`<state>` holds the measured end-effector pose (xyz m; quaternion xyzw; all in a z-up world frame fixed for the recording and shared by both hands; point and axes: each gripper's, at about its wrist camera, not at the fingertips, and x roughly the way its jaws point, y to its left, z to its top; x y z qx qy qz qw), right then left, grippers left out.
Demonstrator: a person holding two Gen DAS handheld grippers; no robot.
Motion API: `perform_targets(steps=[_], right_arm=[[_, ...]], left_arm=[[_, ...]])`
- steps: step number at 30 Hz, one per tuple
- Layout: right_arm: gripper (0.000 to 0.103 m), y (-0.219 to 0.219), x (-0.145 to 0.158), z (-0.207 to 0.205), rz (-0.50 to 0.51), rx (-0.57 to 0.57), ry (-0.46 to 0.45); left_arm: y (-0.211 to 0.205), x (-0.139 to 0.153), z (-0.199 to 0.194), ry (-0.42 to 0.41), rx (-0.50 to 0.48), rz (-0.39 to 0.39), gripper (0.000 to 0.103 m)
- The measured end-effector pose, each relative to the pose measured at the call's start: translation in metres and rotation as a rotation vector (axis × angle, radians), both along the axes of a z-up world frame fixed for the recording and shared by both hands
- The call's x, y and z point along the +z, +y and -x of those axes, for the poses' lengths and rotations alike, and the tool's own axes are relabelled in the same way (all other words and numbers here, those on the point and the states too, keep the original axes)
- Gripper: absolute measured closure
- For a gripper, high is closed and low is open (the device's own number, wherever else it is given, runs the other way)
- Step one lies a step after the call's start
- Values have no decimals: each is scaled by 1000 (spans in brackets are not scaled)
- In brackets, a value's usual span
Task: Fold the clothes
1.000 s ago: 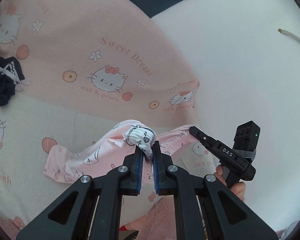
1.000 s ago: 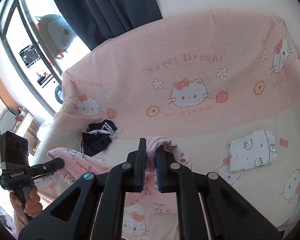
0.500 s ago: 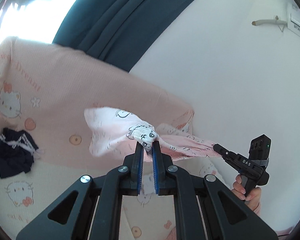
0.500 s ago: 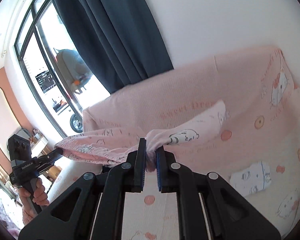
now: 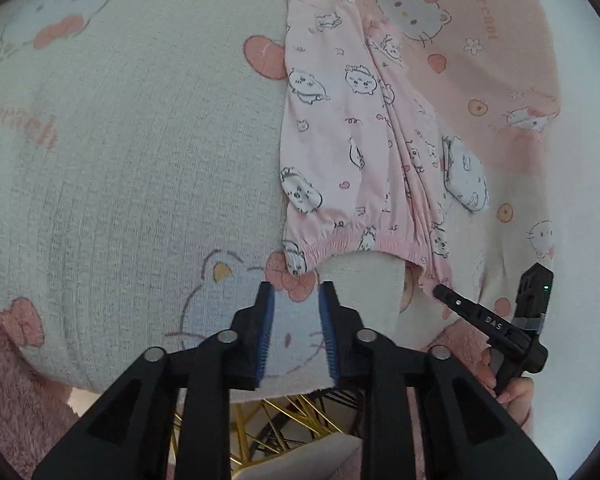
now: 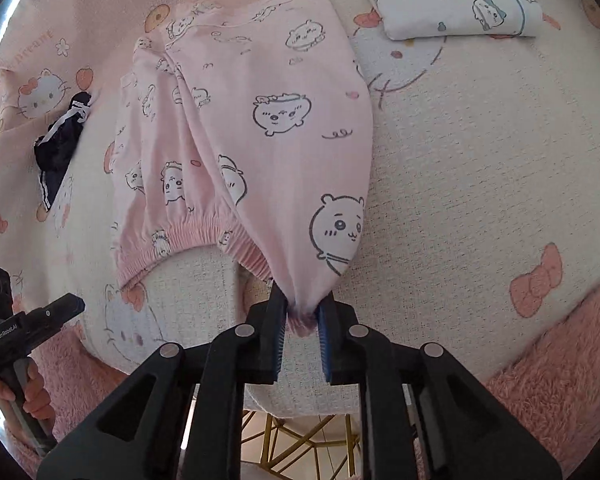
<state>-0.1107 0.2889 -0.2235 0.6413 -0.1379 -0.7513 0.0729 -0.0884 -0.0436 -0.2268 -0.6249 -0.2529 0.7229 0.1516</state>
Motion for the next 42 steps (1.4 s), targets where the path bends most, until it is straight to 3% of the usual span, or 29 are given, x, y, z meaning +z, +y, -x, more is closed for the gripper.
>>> perform_targets(steps=[1,5,9,14,19,25,27,29,31,36,42], right_arm=[[81,3,4,1,-2,-7,15],[67,20,7,0,13,-58,35],[66,30,-12,-4,23,-91,-13],[66,30,-27,-2,85,-109,-20],[64,33,-37,2,147,-133,-25],[63,27,-42,-6,109,-90,18],[63,34,-42,-11,137,-119,21],[63,42,-41,-14,165,-153,26],[63,50,-41,-15,186,-181,29],[63,56,-44,-14,202,-202,37],[63,60,-43,-15,201,-235,66]], left_arm=[[4,-2,7,-1,-3,-7,48],[16,-22,23,-59,-6,-36,48],[19,-40,24,-92,16,-35,48],[9,-51,25,-79,103,-129,48],[10,-54,23,-71,89,-183,47],[17,-60,25,-70,95,-221,47],[22,-58,26,-67,87,-212,51],[28,-56,27,-63,77,-201,71],[33,-54,28,-53,64,-201,78],[42,-65,30,-62,55,-205,79],[40,-80,38,-126,96,-298,76]])
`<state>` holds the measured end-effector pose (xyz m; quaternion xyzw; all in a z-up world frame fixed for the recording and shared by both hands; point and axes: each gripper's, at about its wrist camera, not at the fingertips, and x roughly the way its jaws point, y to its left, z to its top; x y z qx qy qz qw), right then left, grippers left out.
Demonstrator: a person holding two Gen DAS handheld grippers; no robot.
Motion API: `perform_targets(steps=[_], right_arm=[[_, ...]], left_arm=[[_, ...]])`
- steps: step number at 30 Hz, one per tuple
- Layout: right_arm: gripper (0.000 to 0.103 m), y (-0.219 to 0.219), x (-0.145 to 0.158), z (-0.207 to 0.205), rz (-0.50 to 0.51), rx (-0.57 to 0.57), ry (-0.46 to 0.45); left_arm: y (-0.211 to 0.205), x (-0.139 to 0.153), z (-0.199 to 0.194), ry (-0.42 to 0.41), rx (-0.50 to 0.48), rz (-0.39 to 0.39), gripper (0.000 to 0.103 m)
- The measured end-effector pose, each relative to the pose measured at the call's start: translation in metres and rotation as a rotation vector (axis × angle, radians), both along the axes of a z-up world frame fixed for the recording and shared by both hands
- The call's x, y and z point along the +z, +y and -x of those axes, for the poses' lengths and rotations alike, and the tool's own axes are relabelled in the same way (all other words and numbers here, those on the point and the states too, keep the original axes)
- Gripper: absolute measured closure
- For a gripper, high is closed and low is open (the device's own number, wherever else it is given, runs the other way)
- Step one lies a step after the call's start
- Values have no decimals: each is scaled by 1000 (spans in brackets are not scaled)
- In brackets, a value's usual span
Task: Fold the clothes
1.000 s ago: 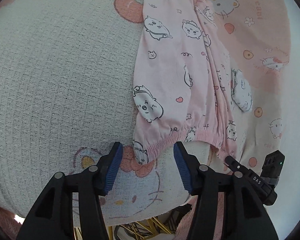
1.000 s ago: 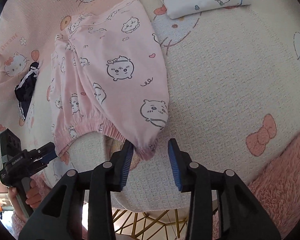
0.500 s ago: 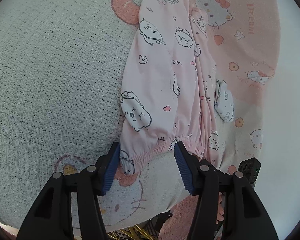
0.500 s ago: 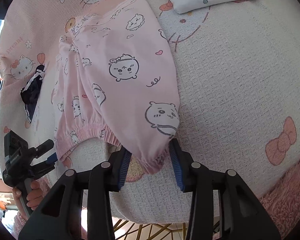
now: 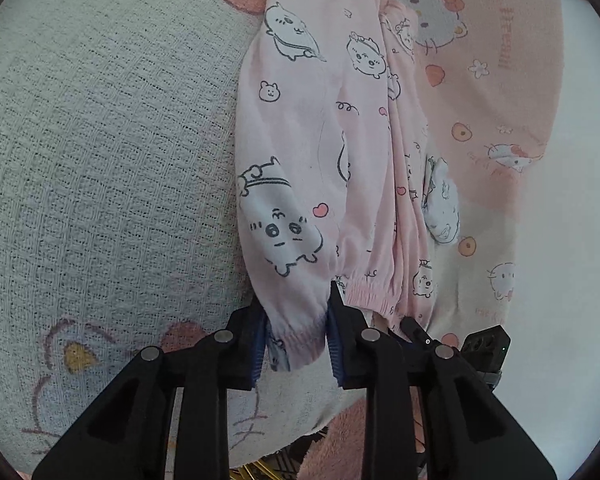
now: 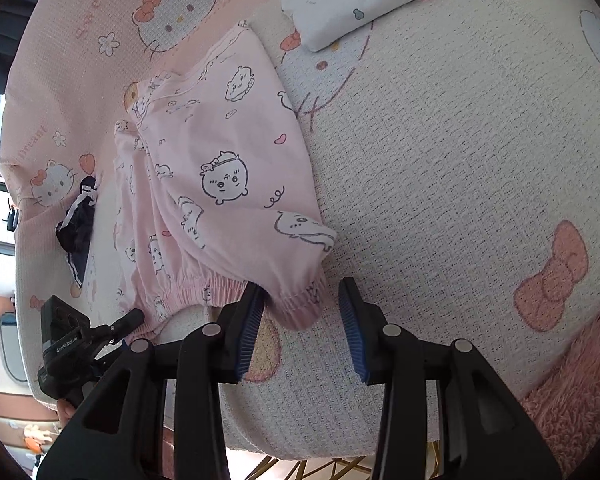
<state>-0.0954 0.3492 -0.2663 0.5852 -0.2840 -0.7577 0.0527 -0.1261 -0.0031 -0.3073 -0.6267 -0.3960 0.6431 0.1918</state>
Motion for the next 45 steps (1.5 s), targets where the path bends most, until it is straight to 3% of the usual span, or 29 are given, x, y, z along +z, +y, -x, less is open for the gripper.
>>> perform_targets(steps=[4,10,12,15,17,19,22,26,27,30,33,36,38,42,45], right_arm=[[63,-4,-1,5,9,3,-4],[64,-31,-4,15,35,39,-24],[77,-41,-3,11,47,47,-20],[92,-59,-4,7,43,91,-20],[92,-71,-8,6,27,136,-36],[88,-76,-13,4,33,147,-57],[73,-79,-18,1,51,145,-85],[76,-87,-11,-3,-21,189,-63],[95,-90,-7,-4,-52,207,-50],[99,-90,13,-1,-42,223,11],[99,-73,54,-1,25,190,107],[99,-59,82,-6,20,185,152],[99,-57,79,-11,-36,202,120],[99,-59,30,-28,-57,219,-23],[99,-68,17,-39,-78,241,-37]], left_arm=[[-5,16,1,31,6,48,88],[-36,77,-21,165,68,121,89],[-52,86,-35,182,126,115,89],[-69,80,-48,161,140,149,89],[-75,69,-54,133,134,159,89],[-81,57,-59,105,139,153,89],[-76,41,-59,61,132,146,88],[-64,25,-54,11,79,189,84],[-61,26,-53,15,68,210,84],[-54,49,-48,90,46,213,85],[-57,85,-48,179,43,189,86],[-61,99,-54,180,9,234,86],[-64,90,-62,142,-5,236,86],[-63,62,-79,58,-22,269,89],[-63,48,-90,17,-29,286,89]])
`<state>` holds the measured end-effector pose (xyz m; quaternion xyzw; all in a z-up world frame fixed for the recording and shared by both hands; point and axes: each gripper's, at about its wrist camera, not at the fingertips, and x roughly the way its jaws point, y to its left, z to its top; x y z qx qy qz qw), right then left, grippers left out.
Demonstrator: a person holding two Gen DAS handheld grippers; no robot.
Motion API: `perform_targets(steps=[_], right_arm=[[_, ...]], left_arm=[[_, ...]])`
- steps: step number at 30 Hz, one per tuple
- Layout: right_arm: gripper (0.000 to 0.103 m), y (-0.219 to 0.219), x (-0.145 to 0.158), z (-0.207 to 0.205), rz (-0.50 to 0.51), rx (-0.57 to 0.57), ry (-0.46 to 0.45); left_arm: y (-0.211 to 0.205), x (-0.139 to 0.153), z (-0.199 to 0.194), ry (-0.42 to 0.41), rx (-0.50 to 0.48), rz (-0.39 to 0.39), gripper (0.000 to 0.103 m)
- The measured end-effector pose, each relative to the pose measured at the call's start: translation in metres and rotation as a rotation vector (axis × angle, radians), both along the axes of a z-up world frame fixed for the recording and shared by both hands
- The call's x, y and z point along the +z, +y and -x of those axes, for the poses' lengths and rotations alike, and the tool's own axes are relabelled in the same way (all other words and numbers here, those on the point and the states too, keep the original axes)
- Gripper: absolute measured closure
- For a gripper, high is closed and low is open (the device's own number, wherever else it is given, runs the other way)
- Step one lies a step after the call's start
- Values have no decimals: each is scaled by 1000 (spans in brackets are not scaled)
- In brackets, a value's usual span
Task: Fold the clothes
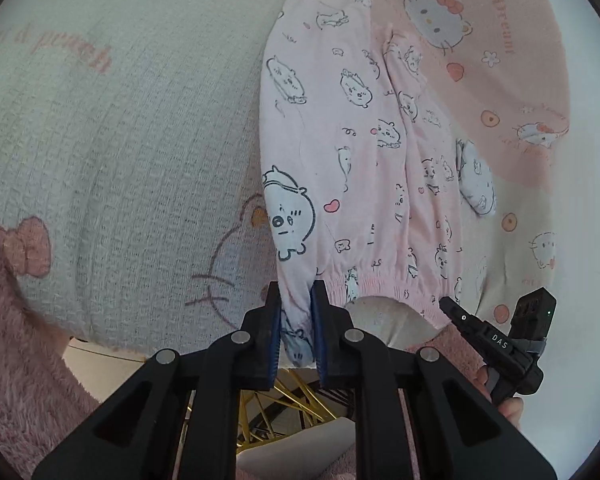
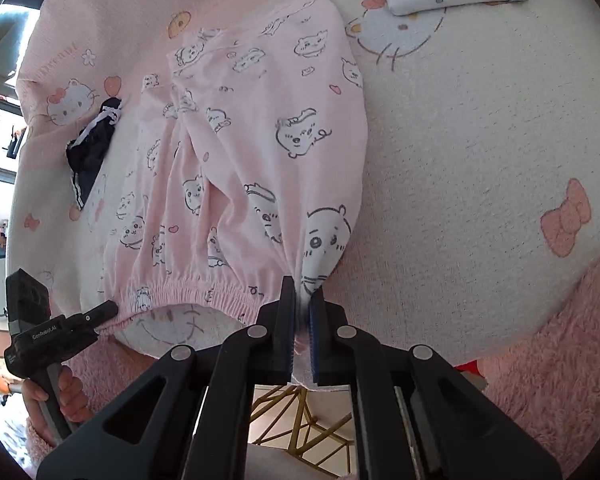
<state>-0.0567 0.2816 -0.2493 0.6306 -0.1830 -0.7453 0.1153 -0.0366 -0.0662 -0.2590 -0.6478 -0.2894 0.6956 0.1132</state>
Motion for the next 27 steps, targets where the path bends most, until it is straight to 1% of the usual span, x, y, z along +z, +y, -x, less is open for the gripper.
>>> perform_targets(steps=[2,4,7,8,9,10,11,12,13,14,16,18,20,22,24,26,27], right_arm=[[99,-4,-6,-5,-6,22,-24],[99,-3,-9,-8,-22,32,-44],[99,1,-8,-11,-41,30,-42],[97,3,-11,-11,-50,24,-58],[91,5,-15,-11,-59,21,-84],[85,6,-21,-10,-65,23,-126],[73,9,-25,-10,-64,17,-163],[69,15,-26,-11,-60,-2,-183],[69,21,-22,-12,-55,-25,-182],[69,28,-14,-14,-53,-47,-161],[66,37,10,-17,-100,-69,-71],[63,40,35,-17,-168,-68,29],[60,28,52,-13,-229,-9,111],[60,9,57,-5,-236,65,164],[60,-19,43,6,-232,147,143],[61,-33,20,9,-260,186,84],[63,-37,8,9,-277,200,53]], left_arm=[[-1,-7,-3,-32,-14,57,89],[-3,-6,-6,-38,-21,67,89],[-4,-7,-10,-48,-29,93,89],[-4,-9,-11,-56,-26,103,88],[-8,-11,-13,-73,-1,96,87],[-13,-14,-16,-91,27,86,79],[-18,-16,-18,-109,56,76,61],[-22,-19,-21,-128,85,66,53],[-27,-21,-23,-146,114,56,50],[-33,-14,-25,-123,140,77,50],[-45,6,-29,-60,190,131,50],[-39,26,-21,39,140,219,50],[-18,35,-7,115,36,246,50],[8,36,8,163,-79,237,50],[37,32,21,184,-192,233,50],[57,21,28,169,-258,269,50],[59,14,29,143,-258,305,50]])
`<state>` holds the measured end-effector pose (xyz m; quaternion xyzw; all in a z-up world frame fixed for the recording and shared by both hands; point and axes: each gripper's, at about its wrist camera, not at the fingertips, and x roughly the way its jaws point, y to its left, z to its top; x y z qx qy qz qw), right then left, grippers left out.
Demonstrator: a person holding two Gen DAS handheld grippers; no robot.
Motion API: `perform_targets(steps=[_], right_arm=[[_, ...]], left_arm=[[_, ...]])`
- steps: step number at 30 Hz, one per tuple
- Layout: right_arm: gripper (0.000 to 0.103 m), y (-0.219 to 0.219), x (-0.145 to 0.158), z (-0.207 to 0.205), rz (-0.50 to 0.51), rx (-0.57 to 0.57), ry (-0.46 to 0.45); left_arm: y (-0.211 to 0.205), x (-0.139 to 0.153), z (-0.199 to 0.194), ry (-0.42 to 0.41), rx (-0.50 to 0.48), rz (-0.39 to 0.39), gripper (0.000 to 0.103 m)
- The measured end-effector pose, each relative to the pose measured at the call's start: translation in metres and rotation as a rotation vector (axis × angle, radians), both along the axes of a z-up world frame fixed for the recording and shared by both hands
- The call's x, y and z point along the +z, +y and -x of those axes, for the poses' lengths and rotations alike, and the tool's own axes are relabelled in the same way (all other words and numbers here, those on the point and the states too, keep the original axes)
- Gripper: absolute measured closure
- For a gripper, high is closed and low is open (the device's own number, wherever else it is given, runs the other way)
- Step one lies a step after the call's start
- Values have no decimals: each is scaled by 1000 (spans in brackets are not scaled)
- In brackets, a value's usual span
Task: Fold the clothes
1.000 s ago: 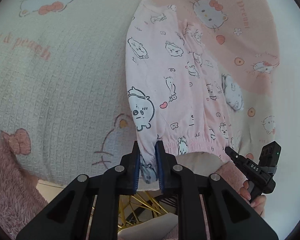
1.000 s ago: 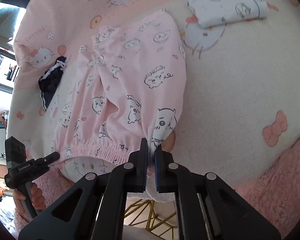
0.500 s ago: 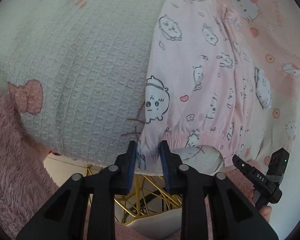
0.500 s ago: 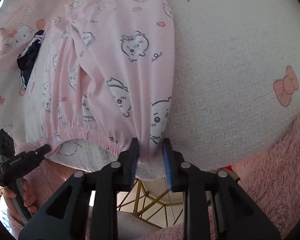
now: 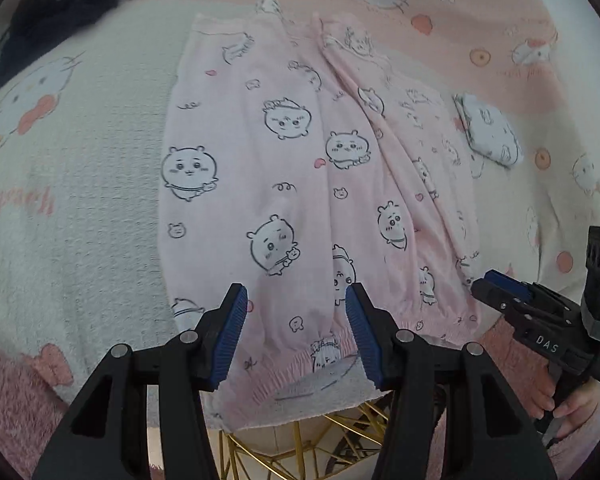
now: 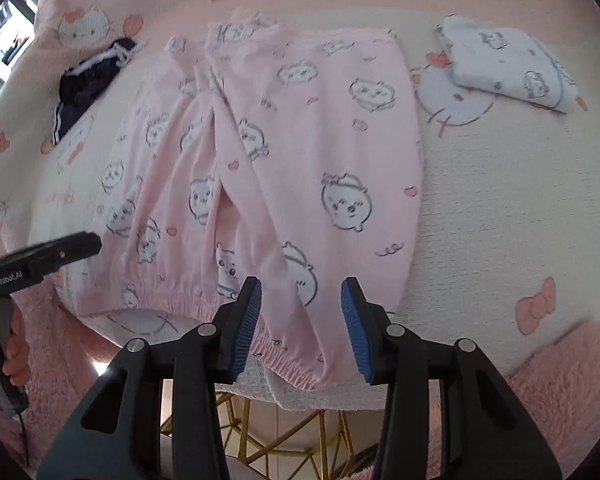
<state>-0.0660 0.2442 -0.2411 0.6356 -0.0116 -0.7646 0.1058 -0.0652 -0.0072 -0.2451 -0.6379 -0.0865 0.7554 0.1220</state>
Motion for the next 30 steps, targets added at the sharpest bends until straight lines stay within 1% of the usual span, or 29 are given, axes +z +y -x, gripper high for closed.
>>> perform_targets(steps=[1,2,3,4,5,6,8,10,12,13,15,18,21,23,25,26,28,30], right_arm=[[63,-4,-12,0,-20,9,-30],[63,-8,-23,1,-40,19,-61],[63,-5,-27,1,-21,4,-83],[63,5,-25,2,34,-33,-99],[63,12,-21,5,66,-55,-103],[62,17,-14,10,77,-65,-96],[61,18,3,29,81,-57,-42],[61,12,21,57,76,-42,25],[60,-3,35,88,73,-22,79],[60,-13,40,103,67,-6,106],[60,-38,42,129,53,35,142],[60,-77,33,161,31,117,145],[60,-103,22,189,-15,151,164],[60,-106,17,212,-38,114,179],[60,-103,14,235,-35,82,195],[60,-104,12,245,-31,84,200],[59,-110,5,260,-33,136,188],[55,-118,-9,268,-48,191,144]], left_arm=[[0,-7,0,-22,14,42,50],[-5,-16,-2,-63,35,74,50],[-13,-19,-4,-86,53,57,50],[-23,-22,-6,-103,70,31,50],[-31,-18,-5,-110,90,8,50],[-39,-12,-1,-104,113,-18,50],[-53,6,17,-48,142,-93,50],[-61,21,44,22,159,-108,50],[-70,27,74,78,177,-73,50],[-75,26,88,89,186,-51,50],[-81,16,118,96,224,-32,50],[-86,1,154,102,253,-20,50],[-90,-8,182,126,241,-12,50],[-92,-13,200,137,232,-8,50],[-87,-21,216,134,225,-18,50],[-85,-22,222,138,221,-21,50],[-82,-23,232,149,212,-28,50],[-74,-13,241,153,175,-15,50]])
